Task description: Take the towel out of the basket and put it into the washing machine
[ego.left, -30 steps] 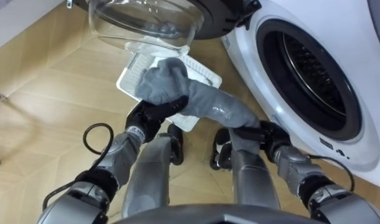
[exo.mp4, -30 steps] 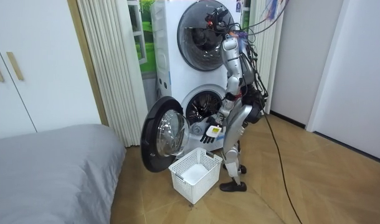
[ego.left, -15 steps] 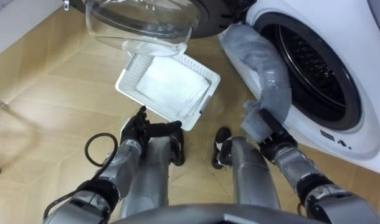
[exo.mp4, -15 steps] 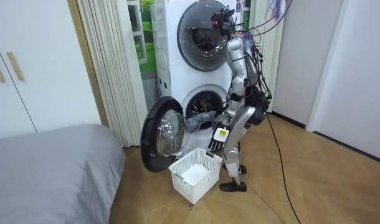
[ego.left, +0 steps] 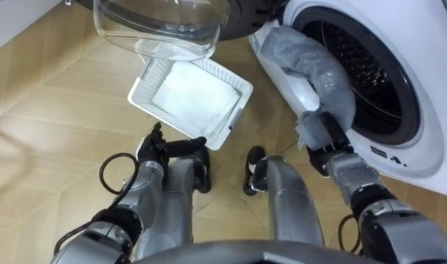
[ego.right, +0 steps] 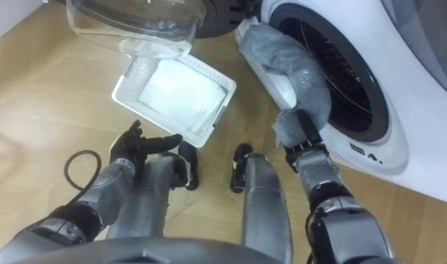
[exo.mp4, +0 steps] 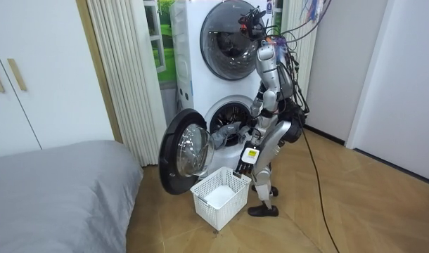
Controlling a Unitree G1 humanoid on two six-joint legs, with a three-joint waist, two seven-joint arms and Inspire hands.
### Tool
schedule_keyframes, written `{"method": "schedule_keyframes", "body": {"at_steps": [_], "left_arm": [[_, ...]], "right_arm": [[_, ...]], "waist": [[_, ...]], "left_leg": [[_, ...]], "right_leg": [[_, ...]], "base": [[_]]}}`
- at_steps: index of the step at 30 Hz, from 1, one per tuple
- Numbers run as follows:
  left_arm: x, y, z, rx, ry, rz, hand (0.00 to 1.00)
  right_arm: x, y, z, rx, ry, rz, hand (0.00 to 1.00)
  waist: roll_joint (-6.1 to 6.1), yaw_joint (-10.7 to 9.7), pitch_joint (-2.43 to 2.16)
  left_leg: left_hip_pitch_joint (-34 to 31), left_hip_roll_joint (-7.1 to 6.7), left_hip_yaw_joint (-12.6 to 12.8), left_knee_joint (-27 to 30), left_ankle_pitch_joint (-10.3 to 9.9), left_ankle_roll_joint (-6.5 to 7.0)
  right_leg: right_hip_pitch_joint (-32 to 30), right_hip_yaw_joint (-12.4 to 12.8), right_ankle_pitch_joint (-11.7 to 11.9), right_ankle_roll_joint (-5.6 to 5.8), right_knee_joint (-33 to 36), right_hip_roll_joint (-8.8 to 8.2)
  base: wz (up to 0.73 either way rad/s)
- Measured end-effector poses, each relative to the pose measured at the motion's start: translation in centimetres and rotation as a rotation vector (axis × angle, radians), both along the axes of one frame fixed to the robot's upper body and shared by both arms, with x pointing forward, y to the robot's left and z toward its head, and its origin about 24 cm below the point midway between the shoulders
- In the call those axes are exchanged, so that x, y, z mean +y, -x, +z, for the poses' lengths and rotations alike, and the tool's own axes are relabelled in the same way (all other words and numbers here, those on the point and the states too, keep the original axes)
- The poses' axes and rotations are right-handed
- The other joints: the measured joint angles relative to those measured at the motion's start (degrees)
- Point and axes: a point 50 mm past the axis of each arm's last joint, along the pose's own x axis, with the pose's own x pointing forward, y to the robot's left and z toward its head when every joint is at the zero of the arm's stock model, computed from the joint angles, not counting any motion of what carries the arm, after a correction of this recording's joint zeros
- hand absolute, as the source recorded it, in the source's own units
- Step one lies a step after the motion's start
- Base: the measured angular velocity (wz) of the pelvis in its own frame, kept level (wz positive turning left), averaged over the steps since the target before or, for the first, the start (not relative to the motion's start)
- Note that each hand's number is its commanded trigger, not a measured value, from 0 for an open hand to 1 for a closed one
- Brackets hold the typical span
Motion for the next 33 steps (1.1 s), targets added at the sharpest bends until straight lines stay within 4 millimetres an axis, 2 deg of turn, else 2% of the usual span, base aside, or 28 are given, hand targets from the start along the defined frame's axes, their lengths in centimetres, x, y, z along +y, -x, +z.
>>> {"method": "schedule_keyframes", "body": {"at_steps": [3, 6, 13, 22, 28, 33], "left_arm": [[0.2, -0.4, 0.3, -0.019, -0.004, 0.008, 0.0], [0.5, -0.5, 0.5, -0.027, -0.019, 0.015, 0.0], [1.2, -1.3, 1.4, -0.078, -0.037, 0.021, 0.0], [1.4, -0.7, 1.1, -0.065, -0.055, 0.032, 0.0], [1.1, -0.7, 1.2, -0.084, -0.057, 0.023, 0.0], [0.7, -0.6, 1.1, -0.082, -0.06, -0.003, 0.0]], "right_arm": [[-0.6, -1.2, 1.1, -0.017, -0.021, -0.068, 1.0], [-0.8, -2.0, 2.0, -0.018, -0.039, -0.109, 1.0], [-1.9, -2.9, 3.5, 0.01, -0.026, -0.152, 1.0], [-3.2, -1.6, 3.1, 0.052, -0.132, -0.378, 1.0], [-3.3, -2.5, 3.9, -0.021, -0.193, -0.489, 1.0], [-3.3, -2.3, 3.7, -0.026, -0.225, -0.539, 1.0]], "waist": [[-0.45, -0.42, 0.09], [-1.33, -1.33, 0.04], [-1.97, -1.63, 0.05], [-2.03, -1.69, 0.04], [-2.03, -1.39, 0.04], [-1.95, -1.07, 0.08]], "left_leg": [[-1.02, -0.38, 0.12, 0.17, 0.05, 0.3], [-2.12, -1.21, 0.24, 0.54, 0.22, 0.63], [-4.39, -1.44, 0.31, 2.02, 0.07, 1.22], [-4.42, -1.34, 0.42, 2.17, 0.01, 1.32], [-4.0, -0.95, 1.04, 1.77, 0.01, 1.31], [-2.67, -0.84, 1.45, 0.69, 0.01, 1.31]], "right_leg": [[-1.14, 0.54, -0.1, 0.47, 0.58, -0.05], [-2.69, 0.65, -0.7, 0.73, 2.2, -1.06], [-4.92, 0.64, -0.95, 0.91, 3.86, -1.83], [-4.86, 0.59, -0.94, 0.92, 3.87, -1.73], [-4.73, 0.68, -0.87, 0.8, 3.57, -1.72], [-3.4, 0.44, -0.8, 0.8, 2.33, -1.73]], "base": [[0.04], [0.1], [0.03], [0.0], [-0.01], [-0.01]]}}
